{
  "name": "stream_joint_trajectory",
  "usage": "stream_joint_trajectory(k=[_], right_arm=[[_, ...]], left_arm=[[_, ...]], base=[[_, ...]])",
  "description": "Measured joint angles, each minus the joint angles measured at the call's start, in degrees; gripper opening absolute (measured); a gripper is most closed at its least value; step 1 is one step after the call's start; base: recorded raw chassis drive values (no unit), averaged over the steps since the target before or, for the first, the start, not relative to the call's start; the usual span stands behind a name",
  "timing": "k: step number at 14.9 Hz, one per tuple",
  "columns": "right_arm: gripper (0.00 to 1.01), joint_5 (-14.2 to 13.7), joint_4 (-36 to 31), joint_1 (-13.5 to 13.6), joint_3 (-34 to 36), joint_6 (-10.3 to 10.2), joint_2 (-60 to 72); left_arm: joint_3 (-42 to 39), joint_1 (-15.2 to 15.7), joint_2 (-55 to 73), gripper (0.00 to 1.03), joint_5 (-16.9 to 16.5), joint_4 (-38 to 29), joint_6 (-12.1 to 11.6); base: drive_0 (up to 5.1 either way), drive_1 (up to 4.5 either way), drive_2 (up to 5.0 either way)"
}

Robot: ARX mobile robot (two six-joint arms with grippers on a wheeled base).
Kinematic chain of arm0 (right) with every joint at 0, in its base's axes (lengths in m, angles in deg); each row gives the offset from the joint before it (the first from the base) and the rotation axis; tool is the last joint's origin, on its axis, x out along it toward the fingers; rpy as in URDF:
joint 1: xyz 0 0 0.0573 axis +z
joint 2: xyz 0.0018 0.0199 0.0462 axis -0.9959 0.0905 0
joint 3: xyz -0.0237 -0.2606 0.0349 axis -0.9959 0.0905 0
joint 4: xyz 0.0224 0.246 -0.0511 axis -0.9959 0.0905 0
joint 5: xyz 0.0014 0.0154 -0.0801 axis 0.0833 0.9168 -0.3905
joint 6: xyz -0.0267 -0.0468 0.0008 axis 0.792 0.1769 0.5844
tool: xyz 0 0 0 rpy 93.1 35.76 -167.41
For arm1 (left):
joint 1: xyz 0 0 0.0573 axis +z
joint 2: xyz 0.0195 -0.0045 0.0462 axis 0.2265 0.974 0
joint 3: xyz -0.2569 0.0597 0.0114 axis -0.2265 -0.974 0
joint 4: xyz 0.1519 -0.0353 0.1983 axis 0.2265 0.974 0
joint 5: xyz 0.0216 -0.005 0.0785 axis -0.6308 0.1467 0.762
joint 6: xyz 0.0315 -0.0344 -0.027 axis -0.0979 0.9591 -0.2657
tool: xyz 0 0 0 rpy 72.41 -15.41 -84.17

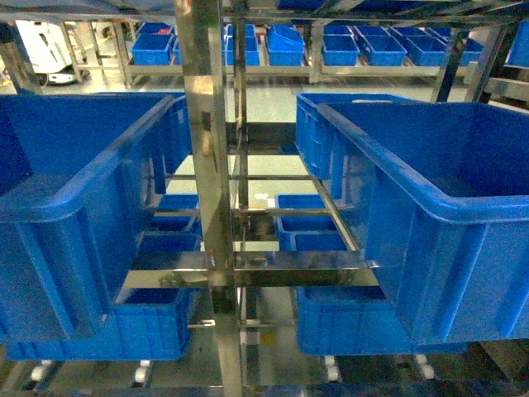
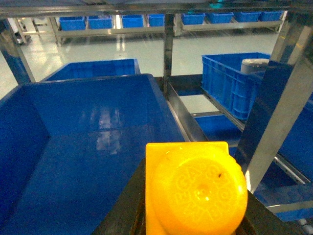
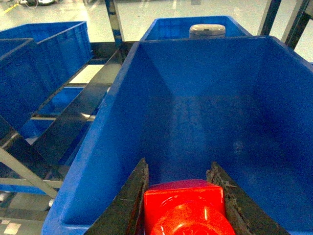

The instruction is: Sort and place red and yellow blocks in left bins

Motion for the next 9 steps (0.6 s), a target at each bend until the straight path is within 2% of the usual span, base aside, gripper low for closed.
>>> stream_joint_trajectory(k=[9], right_arm=[[0.29, 0.0, 0.0, 0.0, 0.0, 0.0, -0.1]], left_arm=[[0.0, 0.0, 0.2, 0.27, 0.0, 0.0, 0.0]], base=[[-4.9, 3.33, 1.4]])
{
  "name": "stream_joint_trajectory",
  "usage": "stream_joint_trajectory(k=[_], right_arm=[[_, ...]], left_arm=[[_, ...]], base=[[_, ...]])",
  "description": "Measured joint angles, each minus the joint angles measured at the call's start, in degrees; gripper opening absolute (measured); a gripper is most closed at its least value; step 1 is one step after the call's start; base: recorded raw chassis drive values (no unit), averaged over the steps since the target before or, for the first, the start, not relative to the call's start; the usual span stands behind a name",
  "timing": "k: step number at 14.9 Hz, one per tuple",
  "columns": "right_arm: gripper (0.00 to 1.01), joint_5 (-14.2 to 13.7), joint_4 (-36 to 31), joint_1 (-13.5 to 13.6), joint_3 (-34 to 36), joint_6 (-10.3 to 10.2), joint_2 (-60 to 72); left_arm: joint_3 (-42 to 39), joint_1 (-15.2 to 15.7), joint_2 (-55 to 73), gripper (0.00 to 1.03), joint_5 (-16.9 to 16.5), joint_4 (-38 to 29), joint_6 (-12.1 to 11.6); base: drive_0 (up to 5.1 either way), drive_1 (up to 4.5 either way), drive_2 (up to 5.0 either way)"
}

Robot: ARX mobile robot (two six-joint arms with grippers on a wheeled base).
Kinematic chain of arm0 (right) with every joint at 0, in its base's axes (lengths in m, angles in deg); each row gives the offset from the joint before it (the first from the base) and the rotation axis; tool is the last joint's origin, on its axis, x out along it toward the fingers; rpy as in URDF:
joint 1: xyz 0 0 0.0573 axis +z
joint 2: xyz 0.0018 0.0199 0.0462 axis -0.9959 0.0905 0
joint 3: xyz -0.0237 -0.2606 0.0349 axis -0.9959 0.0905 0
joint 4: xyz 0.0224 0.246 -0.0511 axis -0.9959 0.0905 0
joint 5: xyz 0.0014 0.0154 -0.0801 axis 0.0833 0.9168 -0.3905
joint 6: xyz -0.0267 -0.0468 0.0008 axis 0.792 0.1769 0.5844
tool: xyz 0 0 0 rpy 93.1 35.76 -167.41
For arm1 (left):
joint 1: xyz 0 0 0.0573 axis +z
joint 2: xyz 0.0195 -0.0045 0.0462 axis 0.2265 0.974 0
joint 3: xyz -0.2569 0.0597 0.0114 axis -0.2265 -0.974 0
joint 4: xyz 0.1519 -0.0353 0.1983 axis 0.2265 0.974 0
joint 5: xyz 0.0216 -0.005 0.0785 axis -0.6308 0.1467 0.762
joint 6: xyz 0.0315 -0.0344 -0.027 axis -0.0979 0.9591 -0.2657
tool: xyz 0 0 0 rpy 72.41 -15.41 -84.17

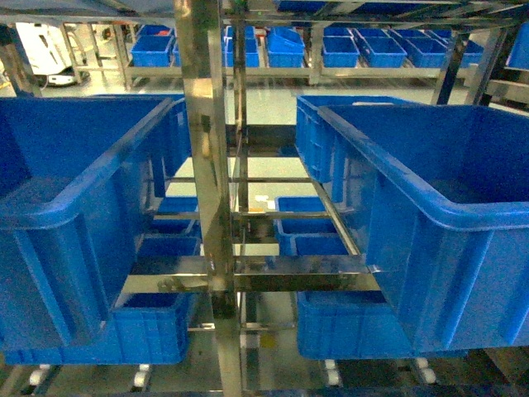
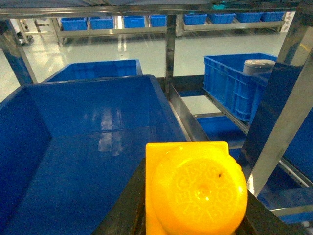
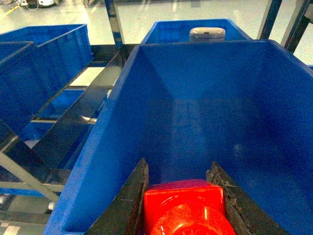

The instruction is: Sort and place red and yellow blocks in left bins

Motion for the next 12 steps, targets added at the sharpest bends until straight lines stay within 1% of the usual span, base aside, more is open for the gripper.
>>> stream_joint_trajectory(k=[2, 3, 4, 5, 6, 8, 9, 12], right_arm=[[0.29, 0.1, 0.2, 0.0, 0.0, -0.1, 0.0], [0.29, 0.9, 1.4, -0.1, -0.7, -0.6, 0.5], [0.29, 1.5, 2.0, 0.1, -3.0, -1.1, 2.2], [0.29, 1.6, 2.6, 0.2, -5.1, -2.0, 3.9], [0.29, 1.6, 2.4, 0.9, -6.2, -2.4, 5.3], [0.29, 2.0, 3.9, 1.6, -7.9, -2.5, 8.5], [0.29, 2.1, 4.5, 1.6, -9.4, -2.5, 10.9], [0.29, 1.3, 3.1, 1.5, -13.9, -2.0, 17.3]], left_arm=[[0.0, 0.0, 0.0, 0.27, 0.0, 0.0, 0.0], [0.0, 0.0, 0.0, 0.27, 0.0, 0.0, 0.0], [0.0, 0.0, 0.0, 0.27, 0.0, 0.0, 0.0], [0.0, 0.0, 0.0, 0.27, 0.0, 0.0, 0.0], [0.0, 0.0, 0.0, 0.27, 0.0, 0.0, 0.0], [0.0, 0.0, 0.0, 0.27, 0.0, 0.0, 0.0], [0.0, 0.0, 0.0, 0.27, 0.0, 0.0, 0.0], [0.0, 0.0, 0.0, 0.27, 0.0, 0.0, 0.0]], base=[[-4.9, 3.33, 1.4], [-4.9, 3.33, 1.4], [-4.9, 3.33, 1.4], [-4.9, 3.33, 1.4], [-4.9, 3.33, 1.4], [0.0, 0.00, 0.0], [0.0, 0.00, 0.0], [0.0, 0.00, 0.0]])
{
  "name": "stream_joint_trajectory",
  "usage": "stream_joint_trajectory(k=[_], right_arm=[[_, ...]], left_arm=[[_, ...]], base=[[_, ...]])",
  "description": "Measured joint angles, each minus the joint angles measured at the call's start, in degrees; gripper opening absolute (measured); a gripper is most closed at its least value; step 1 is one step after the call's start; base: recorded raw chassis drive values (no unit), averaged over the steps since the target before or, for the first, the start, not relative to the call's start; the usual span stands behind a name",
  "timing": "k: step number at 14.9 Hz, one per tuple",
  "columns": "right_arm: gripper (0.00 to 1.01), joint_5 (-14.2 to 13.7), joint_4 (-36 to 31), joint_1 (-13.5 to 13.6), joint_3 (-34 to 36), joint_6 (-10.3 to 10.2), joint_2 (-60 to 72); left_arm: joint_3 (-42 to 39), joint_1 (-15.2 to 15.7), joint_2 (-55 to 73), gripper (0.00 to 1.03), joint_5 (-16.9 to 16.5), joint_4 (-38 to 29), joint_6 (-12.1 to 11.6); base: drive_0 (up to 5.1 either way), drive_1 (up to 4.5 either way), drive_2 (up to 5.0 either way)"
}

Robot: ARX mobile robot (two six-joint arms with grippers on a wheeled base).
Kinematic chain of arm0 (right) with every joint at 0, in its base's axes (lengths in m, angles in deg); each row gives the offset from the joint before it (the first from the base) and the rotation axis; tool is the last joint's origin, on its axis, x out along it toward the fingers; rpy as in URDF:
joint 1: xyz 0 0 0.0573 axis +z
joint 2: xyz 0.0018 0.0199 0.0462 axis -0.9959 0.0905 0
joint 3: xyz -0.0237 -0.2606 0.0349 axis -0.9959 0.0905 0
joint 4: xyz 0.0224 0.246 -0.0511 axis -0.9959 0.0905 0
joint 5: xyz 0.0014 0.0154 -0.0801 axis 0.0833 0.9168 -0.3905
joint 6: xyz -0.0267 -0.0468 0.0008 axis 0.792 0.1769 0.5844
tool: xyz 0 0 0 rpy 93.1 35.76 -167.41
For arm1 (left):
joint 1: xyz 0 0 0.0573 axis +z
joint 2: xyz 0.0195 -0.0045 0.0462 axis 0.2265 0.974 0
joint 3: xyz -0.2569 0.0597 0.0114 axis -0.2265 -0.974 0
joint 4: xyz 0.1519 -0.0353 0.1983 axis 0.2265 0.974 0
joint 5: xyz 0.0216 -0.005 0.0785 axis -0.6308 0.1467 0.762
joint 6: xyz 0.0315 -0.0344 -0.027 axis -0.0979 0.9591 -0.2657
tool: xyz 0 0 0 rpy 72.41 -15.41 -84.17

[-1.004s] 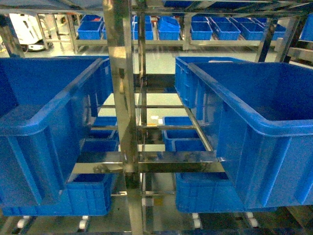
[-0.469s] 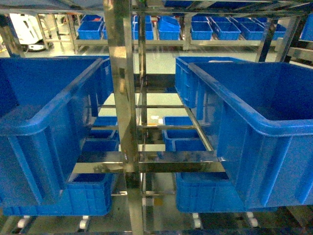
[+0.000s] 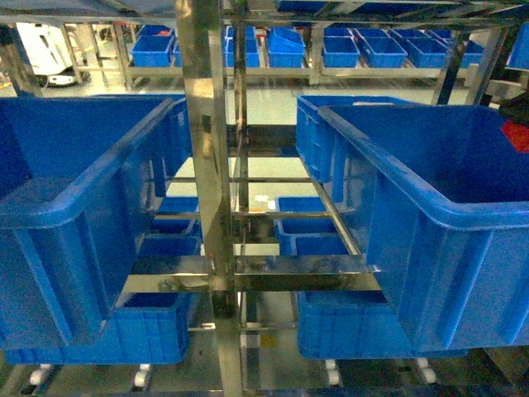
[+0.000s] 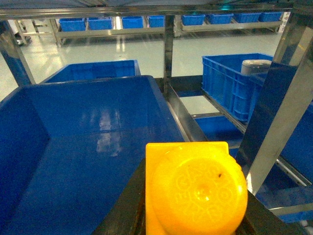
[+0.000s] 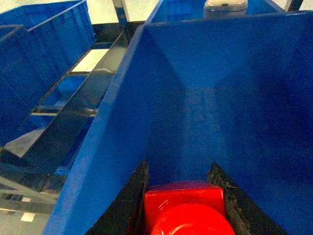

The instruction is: Sort and place red and yellow blocks in left bins

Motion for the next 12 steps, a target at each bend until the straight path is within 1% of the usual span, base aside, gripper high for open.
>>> stream_joint_trajectory(k=[1, 3, 5, 7, 8, 9, 11, 12], right_arm=[[0.29, -0.5, 0.2, 0.0, -2.8, 0.7, 2.5], [0.29, -0.7, 2.1, 0.0, -8.3, 2.4, 7.5], [0.29, -1.1, 4.8, -0.9, -12.6, 4.3, 12.2], [0.29, -2.4, 6.4, -2.4, -17.7, 6.7, 17.4], [0.29, -4.3, 8.2, -2.7, -22.6, 8.3, 21.9], [0.29, -5.3, 9.8, -3.0, -26.4, 9.4, 25.1], [0.29, -5.9, 13.2, -3.0, -31.0, 10.0, 28.9], [0.29, -7.6, 15.9, -3.0, -35.3, 10.2, 32.2]], left_arm=[[0.0, 0.0, 0.0, 0.27, 0.0, 0.0, 0.0], [0.0, 0.0, 0.0, 0.27, 0.0, 0.0, 0.0], [0.0, 0.0, 0.0, 0.27, 0.0, 0.0, 0.0], [0.0, 0.0, 0.0, 0.27, 0.0, 0.0, 0.0], [0.0, 0.0, 0.0, 0.27, 0.0, 0.0, 0.0], [0.0, 0.0, 0.0, 0.27, 0.0, 0.0, 0.0], [0.0, 0.0, 0.0, 0.27, 0.0, 0.0, 0.0], [0.0, 0.0, 0.0, 0.27, 0.0, 0.0, 0.0]], base=[[0.0, 0.00, 0.0], [0.0, 0.00, 0.0], [0.0, 0.00, 0.0], [0.0, 0.00, 0.0], [0.0, 0.00, 0.0], [0.0, 0.00, 0.0], [0.0, 0.00, 0.0], [0.0, 0.00, 0.0]])
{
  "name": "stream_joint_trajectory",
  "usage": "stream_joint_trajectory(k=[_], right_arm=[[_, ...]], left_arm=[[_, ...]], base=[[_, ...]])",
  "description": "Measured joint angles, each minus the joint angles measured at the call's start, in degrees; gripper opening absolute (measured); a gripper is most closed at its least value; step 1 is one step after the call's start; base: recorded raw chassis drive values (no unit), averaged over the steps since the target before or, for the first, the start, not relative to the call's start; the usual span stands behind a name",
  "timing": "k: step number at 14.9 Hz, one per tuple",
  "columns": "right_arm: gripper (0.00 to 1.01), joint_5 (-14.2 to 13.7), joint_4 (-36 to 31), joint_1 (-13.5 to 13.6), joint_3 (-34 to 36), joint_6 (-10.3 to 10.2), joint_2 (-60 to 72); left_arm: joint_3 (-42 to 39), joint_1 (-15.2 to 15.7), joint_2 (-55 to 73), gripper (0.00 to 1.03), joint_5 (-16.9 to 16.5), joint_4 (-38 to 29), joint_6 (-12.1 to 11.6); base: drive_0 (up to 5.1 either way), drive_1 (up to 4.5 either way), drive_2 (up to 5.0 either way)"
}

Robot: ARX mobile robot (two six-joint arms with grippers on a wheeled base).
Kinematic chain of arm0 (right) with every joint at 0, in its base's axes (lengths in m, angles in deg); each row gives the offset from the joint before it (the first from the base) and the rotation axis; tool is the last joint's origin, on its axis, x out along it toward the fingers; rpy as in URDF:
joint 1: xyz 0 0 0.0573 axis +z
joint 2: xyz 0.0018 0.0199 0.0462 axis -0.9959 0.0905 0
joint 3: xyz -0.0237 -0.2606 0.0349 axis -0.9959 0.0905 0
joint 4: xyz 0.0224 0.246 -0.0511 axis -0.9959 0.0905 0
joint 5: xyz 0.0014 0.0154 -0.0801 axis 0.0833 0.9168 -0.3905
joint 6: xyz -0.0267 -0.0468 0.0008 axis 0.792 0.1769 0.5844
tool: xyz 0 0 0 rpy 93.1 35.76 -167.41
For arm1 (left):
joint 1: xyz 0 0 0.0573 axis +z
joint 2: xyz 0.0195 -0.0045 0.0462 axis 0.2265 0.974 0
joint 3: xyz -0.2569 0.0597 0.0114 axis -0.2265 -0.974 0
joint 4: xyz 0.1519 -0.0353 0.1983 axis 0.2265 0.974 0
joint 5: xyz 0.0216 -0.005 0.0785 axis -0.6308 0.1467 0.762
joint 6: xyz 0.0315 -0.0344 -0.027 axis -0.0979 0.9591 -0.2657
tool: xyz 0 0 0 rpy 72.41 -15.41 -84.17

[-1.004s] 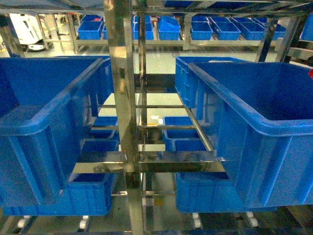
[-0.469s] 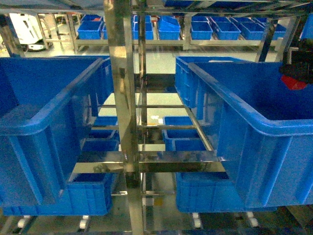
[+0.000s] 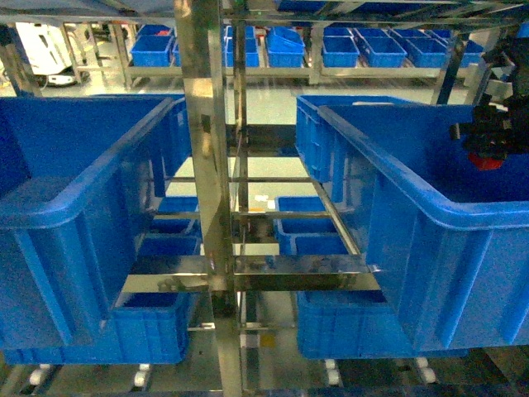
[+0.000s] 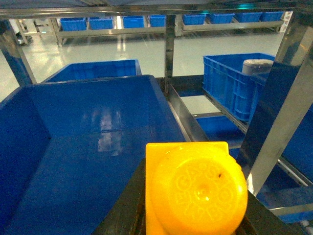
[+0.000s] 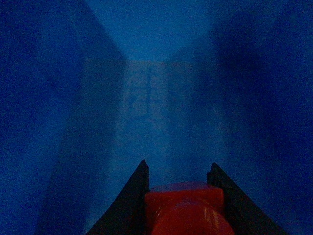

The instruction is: Sort and place red and yellow blocks in left bins

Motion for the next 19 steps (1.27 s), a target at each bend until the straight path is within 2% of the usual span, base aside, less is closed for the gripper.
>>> stream_joint_trajectory(k=[1, 4, 6, 9, 12, 15, 16, 17, 19], right_arm=[[0.29, -2.1, 2.8, 0.0, -2.8, 0.2, 2.2], [0.29, -2.8, 9.3, -0.4, -5.8, -0.2, 5.4], [0.29, -3.1, 9.2, -1.2, -5.9, -0.1, 5.9], [0.30, -3.5, 5.3, -1.5, -5.8, -0.2, 5.8], [0.62, -1.9, 4.2, -0.2, -5.0, -1.8, 4.8], [0.93, -0.3, 1.5, 1.4, -0.7, -3.4, -0.1], [1.00, 0.1, -0.4, 1.9, 1.8, -4.2, -2.7], [0.97, 0.9, -1.8, 2.0, 5.4, -4.5, -5.5], [0.98, 2.1, -1.8, 1.9, 13.7, -4.7, -12.5]], left_arm=[[0.0, 0.0, 0.0, 0.27, 0.0, 0.0, 0.0], [0.0, 0.0, 0.0, 0.27, 0.0, 0.0, 0.0], [0.0, 0.0, 0.0, 0.27, 0.0, 0.0, 0.0], [0.0, 0.0, 0.0, 0.27, 0.0, 0.0, 0.0], [0.0, 0.0, 0.0, 0.27, 0.0, 0.0, 0.0], [0.0, 0.0, 0.0, 0.27, 0.0, 0.0, 0.0], [0.0, 0.0, 0.0, 0.27, 0.0, 0.0, 0.0], [0.0, 0.0, 0.0, 0.27, 0.0, 0.0, 0.0], [0.0, 0.0, 0.0, 0.27, 0.0, 0.0, 0.0]], base=[[0.0, 0.00, 0.0], [0.0, 0.00, 0.0], [0.0, 0.00, 0.0], [0.0, 0.00, 0.0], [0.0, 0.00, 0.0], [0.0, 0.00, 0.0], [0.0, 0.00, 0.0], [0.0, 0.00, 0.0], [0.0, 0.00, 0.0]])
